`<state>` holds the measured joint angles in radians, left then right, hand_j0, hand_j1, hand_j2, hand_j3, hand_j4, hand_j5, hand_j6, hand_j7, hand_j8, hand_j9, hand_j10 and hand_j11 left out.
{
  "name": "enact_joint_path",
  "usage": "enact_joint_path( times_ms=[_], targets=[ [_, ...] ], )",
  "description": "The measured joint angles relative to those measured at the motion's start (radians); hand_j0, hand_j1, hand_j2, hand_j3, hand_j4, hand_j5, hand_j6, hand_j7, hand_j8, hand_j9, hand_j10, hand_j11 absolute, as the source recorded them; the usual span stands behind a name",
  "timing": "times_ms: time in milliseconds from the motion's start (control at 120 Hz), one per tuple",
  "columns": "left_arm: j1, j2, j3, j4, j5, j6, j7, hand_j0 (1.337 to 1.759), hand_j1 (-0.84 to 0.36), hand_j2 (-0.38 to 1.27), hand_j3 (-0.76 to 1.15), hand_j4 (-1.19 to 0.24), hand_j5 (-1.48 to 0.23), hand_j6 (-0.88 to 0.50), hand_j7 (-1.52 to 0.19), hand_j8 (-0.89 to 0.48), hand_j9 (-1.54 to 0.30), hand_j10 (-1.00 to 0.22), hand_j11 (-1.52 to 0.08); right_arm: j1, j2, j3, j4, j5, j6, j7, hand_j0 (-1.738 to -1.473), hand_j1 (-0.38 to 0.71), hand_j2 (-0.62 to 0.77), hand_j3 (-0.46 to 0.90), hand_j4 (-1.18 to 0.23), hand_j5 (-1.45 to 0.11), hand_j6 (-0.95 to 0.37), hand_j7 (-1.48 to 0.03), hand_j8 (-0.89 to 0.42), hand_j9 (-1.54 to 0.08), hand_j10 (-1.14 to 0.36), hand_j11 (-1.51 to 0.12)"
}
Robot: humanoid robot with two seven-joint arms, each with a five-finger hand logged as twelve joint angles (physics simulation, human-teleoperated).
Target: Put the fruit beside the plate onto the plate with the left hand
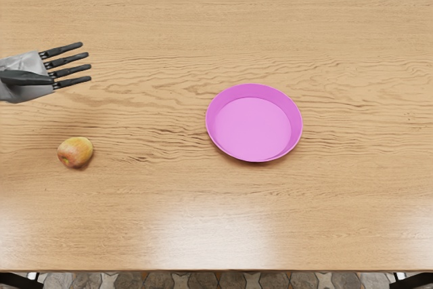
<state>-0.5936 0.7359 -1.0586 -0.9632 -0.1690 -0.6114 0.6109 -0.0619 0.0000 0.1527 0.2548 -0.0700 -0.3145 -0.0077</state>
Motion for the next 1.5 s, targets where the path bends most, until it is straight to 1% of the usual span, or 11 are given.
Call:
enact_joint_path(
  times_ms=[267, 358, 433, 608, 692, 858, 975, 1192, 1275, 1375, 1500],
  targets=[
    [0.027, 0.0, 0.012, 0.013, 0.012, 0.0, 0.0, 1.658, 0.33, 0.0, 0.0, -0.01, -0.02, -0.01, -0.02, -0.01, -0.02, -0.01, -0.02, -0.002, 0.0, -0.003, -0.001, 0.0, 0.0, 0.0, -1.658, -0.35, 0.0, 0.0, 0.0, 0.0, 0.0, 0.0, 0.0, 0.0, 0.0, 0.0],
    [-0.089, 0.051, 0.013, 0.0, 0.142, 0.0, 0.0, 1.658, 0.33, 0.0, 0.0, -0.01, -0.02, -0.01, -0.02, -0.01, -0.02, -0.01, -0.02, -0.002, 0.0, -0.004, -0.002, 0.0, 0.0, 0.0, -1.658, -0.35, 0.0, 0.0, 0.0, 0.0, 0.0, 0.0, 0.0, 0.0, 0.0, 0.0],
    [-0.133, 0.143, 0.011, -0.099, 0.293, 0.0, 0.0, 1.658, 0.32, 0.0, 0.0, -0.02, -0.03, -0.02, -0.03, -0.02, -0.03, -0.02, -0.03, -0.002, 0.0, -0.004, -0.002, 0.0, 0.0, 0.0, -1.658, -0.35, 0.0, 0.0, 0.0, 0.0, 0.0, 0.0, 0.0, 0.0, 0.0, 0.0],
    [-0.164, 0.155, 0.01, -0.311, 0.495, 0.0, 0.0, 1.658, 0.29, 0.01, 0.0, -0.05, -0.06, -0.05, -0.06, -0.04, -0.06, -0.05, -0.06, -0.002, 0.0, -0.004, -0.002, 0.0, 0.0, 0.0, -1.658, -0.35, 0.0, 0.0, 0.0, 0.0, 0.0, 0.0, 0.0, 0.0, 0.0, 0.0],
    [-0.166, 0.181, 0.011, -0.417, 0.612, 0.0, 0.0, 1.658, 0.27, 0.01, 0.0, -0.06, -0.08, -0.06, -0.08, -0.06, -0.08, -0.06, -0.08, -0.002, 0.0, -0.004, -0.002, 0.0, 0.0, 0.0, -1.658, -0.35, 0.0, 0.0, 0.0, 0.0, 0.0, 0.0, 0.0, 0.0, 0.0, 0.0],
    [-0.161, 0.261, 0.055, -0.622, 0.739, 0.0, 0.0, 1.658, 0.25, 0.02, 0.0, -0.08, -0.11, -0.08, -0.11, -0.08, -0.11, -0.08, -0.11, -0.002, 0.0, -0.004, -0.002, 0.0, 0.0, 0.0, -1.658, -0.35, 0.0, 0.0, 0.0, 0.0, 0.0, 0.0, 0.0, 0.0, 0.0, 0.0],
    [-0.158, 0.259, 0.088, -0.718, 0.856, 0.0, 0.0, 1.658, 0.22, 0.02, 0.0, -0.11, -0.14, -0.11, -0.14, -0.11, -0.14, -0.11, -0.14, -0.002, 0.0, -0.004, -0.002, 0.0, 0.0, 0.0, -1.658, -0.35, 0.0, 0.0, 0.0, 0.0, 0.0, 0.0, 0.0, 0.0, 0.0, 0.0],
    [-0.152, 0.22, 0.181, -0.764, 1.178, 0.0, 0.0, 1.658, 0.15, 0.04, 0.0, -0.17, -0.22, -0.18, -0.22, -0.18, -0.22, -0.17, -0.22, -0.002, 0.0, -0.004, -0.002, 0.0, 0.0, 0.0, -1.658, -0.35, 0.0, 0.0, 0.0, 0.0, 0.0, 0.0, 0.0, 0.0, 0.0, 0.0],
    [-0.143, 0.216, 0.22, -0.767, 1.255, 0.0, 0.0, 1.658, 0.11, 0.04, 0.0, -0.21, -0.26, -0.21, -0.26, -0.21, -0.26, -0.21, -0.26, -0.002, 0.0, -0.004, -0.002, 0.0, 0.0, 0.0, -1.658, -0.35, 0.0, 0.0, 0.0, 0.0, 0.0, 0.0, 0.0, 0.0, 0.0, 0.0],
    [-0.143, 0.155, 0.311, -0.769, 1.356, 0.0, 0.0, 1.658, 0.08, 0.05, 0.0, -0.23, -0.3, -0.24, -0.3, -0.23, -0.3, -0.23, -0.3, -0.002, 0.0, -0.004, -0.002, 0.0, 0.0, 0.0, -1.658, -0.35, 0.0, 0.0, 0.0, 0.0, 0.0, 0.0, 0.0, 0.0, 0.0, 0.0],
    [-0.141, 0.158, 0.378, -0.77, 1.476, 0.0, 0.0, 1.658, 0.05, 0.05, 0.0, -0.26, -0.33, -0.26, -0.33, -0.26, -0.33, -0.26, -0.33, -0.002, 0.0, -0.004, -0.002, 0.0, 0.0, 0.0, -1.658, -0.35, 0.0, 0.0, 0.0, 0.0, 0.0, 0.0, 0.0, 0.0, 0.0, 0.0]
  ],
)
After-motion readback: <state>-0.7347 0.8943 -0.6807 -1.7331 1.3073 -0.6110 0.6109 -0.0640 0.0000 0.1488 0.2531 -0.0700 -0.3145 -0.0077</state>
